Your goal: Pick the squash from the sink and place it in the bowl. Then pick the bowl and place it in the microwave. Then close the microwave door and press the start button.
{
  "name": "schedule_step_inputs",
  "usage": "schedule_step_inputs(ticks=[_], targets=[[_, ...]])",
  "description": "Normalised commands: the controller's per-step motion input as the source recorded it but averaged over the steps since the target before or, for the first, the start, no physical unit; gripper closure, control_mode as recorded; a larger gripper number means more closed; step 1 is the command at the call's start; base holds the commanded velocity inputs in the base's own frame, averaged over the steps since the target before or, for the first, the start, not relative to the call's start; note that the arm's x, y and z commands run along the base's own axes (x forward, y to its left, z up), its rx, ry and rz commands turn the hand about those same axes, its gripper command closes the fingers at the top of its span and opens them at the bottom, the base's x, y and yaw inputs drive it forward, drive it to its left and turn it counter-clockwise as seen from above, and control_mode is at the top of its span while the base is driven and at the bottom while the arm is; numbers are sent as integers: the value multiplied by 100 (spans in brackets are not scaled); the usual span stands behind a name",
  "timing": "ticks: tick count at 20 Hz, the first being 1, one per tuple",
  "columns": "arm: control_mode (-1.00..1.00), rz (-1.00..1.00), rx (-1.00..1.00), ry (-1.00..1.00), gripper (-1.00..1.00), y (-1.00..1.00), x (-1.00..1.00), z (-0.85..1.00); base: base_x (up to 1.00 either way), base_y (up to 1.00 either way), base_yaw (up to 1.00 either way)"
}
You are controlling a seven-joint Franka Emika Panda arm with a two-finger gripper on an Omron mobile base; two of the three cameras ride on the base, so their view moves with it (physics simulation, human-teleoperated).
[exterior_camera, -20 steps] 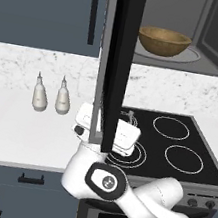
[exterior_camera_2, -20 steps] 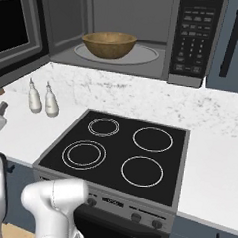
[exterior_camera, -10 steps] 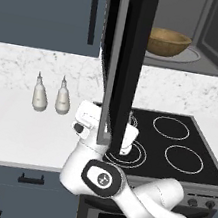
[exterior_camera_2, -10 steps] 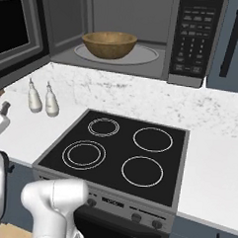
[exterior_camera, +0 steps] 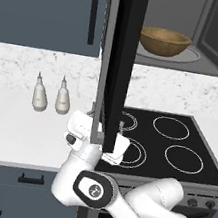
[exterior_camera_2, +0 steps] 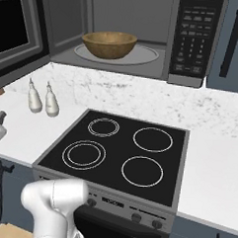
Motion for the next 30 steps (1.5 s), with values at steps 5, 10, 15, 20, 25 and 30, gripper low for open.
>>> schedule_step_inputs(ticks=[5, 10, 15, 20, 25, 30], targets=[[-100, 12, 4, 0, -100, 67, -3, 35, 0, 0, 0], [-100, 3, 5, 0, -100, 12, -34, 100, 0, 0, 0], [-100, 0, 21, 0, -100, -30, -42, 73, 0, 0, 0], [-100, 1, 33, -1, -100, -87, -38, 35, 0, 0, 0], [-100, 8, 39, -5, -100, -100, -34, 14, 0, 0, 0], [-100, 13, 44, -8, -100, -100, -28, 9, 0, 0, 0]])
